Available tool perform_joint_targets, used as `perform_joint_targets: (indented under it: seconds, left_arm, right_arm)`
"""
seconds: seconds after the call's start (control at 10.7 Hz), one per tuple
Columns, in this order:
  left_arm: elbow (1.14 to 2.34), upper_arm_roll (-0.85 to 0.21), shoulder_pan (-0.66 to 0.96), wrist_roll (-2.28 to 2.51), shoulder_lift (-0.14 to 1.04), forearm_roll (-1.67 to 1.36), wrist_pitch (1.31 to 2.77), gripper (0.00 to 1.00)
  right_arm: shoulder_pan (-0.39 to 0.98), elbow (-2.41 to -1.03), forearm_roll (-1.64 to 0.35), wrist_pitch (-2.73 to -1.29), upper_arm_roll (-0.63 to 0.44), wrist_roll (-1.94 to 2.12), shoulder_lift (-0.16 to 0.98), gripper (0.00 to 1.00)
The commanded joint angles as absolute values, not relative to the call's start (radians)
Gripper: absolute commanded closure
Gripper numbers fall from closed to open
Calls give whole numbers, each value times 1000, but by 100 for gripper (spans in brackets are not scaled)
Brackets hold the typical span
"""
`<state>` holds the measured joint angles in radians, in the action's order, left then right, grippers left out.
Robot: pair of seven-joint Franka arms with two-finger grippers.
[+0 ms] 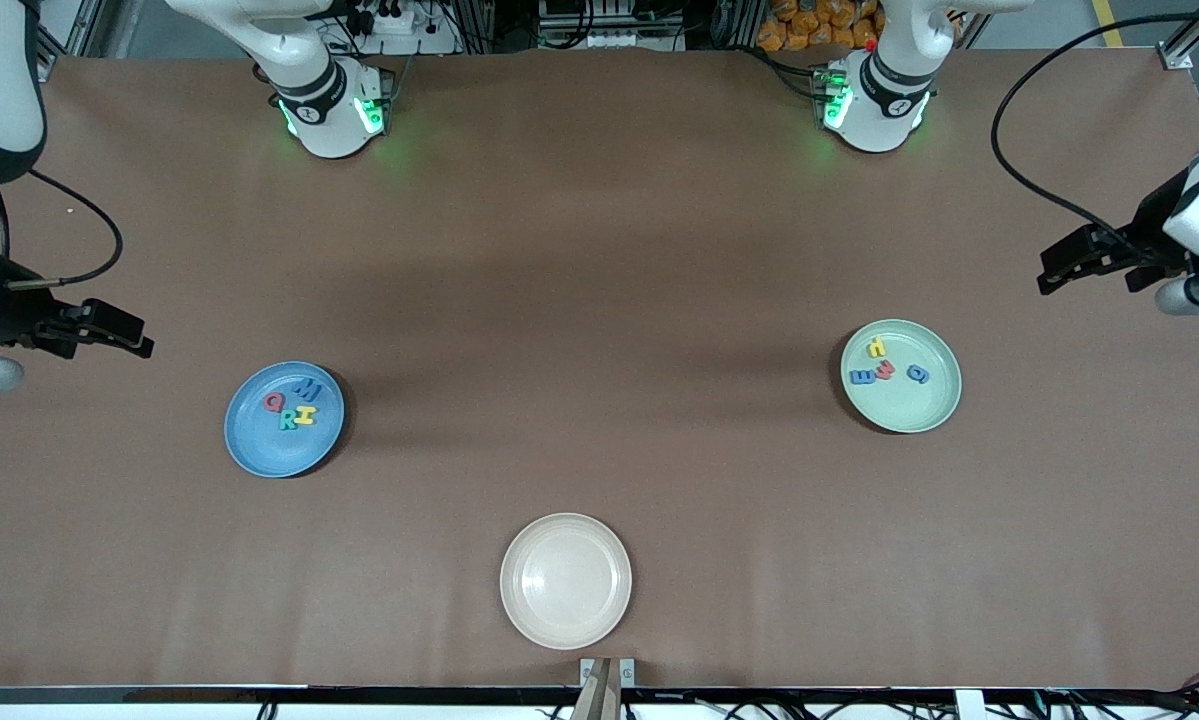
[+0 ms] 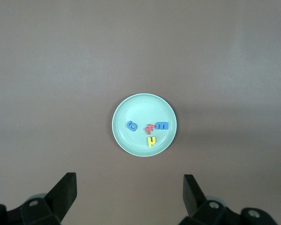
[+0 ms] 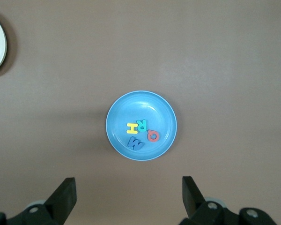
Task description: Sort uppercase to blue plate, lowercase to green plate
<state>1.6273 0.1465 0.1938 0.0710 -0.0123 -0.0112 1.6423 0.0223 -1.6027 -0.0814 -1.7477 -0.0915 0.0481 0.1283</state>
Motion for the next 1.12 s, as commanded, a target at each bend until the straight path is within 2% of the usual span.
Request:
perform_joint_targets:
  seconds: [0.0, 0.28, 1.03]
  left_arm:
    - [1651, 138, 177, 84, -57, 15, 1634, 0]
    - [1638, 137, 175, 86, -61, 8, 1588, 0]
    - [1638, 137, 175, 86, -64, 6, 1588, 0]
  right_arm:
    - [11, -1602, -92, -1733, -81, 31, 107, 0]
    - [15, -1562, -89, -1697, -81, 19, 120, 0]
    - [32, -1540, -51, -1684, -68, 9, 109, 0]
